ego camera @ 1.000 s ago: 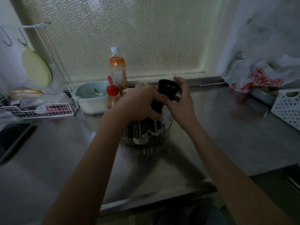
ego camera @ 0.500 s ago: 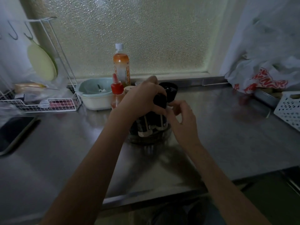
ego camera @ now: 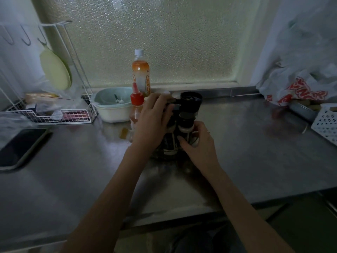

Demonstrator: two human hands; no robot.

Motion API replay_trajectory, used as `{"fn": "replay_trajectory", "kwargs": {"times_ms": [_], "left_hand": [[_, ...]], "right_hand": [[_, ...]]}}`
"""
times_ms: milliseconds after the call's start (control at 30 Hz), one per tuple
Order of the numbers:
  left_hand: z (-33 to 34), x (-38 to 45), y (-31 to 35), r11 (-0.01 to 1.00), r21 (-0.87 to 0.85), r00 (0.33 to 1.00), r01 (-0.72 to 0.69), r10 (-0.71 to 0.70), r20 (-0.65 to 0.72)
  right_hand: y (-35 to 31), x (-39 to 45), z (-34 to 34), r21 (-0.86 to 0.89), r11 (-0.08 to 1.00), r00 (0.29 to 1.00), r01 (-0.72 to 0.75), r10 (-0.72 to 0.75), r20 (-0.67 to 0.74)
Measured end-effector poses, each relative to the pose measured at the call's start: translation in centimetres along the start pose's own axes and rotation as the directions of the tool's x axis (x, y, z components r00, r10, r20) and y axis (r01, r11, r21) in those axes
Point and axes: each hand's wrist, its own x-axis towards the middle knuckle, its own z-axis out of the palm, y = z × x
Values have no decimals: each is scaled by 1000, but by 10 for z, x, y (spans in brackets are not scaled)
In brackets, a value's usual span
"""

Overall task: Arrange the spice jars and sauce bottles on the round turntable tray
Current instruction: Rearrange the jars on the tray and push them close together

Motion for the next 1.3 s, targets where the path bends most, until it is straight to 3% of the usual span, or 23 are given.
{"fn": "replay_trajectory", "kwargs": {"times_ms": [100,200,267,400,467,600,767,933,1067,1167,1300], "left_hand": [[-6,-22,-8,996,59,962,64,-46,-267],[-8,-36,-22,911,201,873,360,-253,-417],[-5,-40,-30,835,165,809,524,-429,-402],[2,-49,-38,744,5,721,668,-646,-252],[3,-51,-37,758,-108,728,643,-649,-221],[0,-51,-25,850,-213,803,481,-525,-281],[2,-55,-12,984,-81,954,161,-176,-243],[5,-60,-12,998,50,964,-36,48,-260],[10,-58,-12,987,87,987,-138,144,-71],[16,-58,-12,974,157,986,-163,159,39],[22,-58,-14,990,134,996,45,-54,65]], "right_hand": [[1,-5,-1,61,998,999,-8,10,-32],[-2,-6,0,95,995,995,25,-15,-103],[-6,-8,2,100,994,995,42,-33,-95],[-10,-12,7,37,998,997,43,-41,-66],[-10,-10,10,-5,1000,997,20,-21,-68],[-11,-8,13,-37,999,996,-18,14,-91],[-10,-11,15,-109,994,996,-16,7,-89],[-6,-7,12,-69,997,990,-43,34,-137],[-6,-4,13,-60,996,990,-68,60,-128],[-7,-5,13,-62,994,989,-87,79,-128],[-8,-7,12,-96,993,992,-63,51,-116]]}}
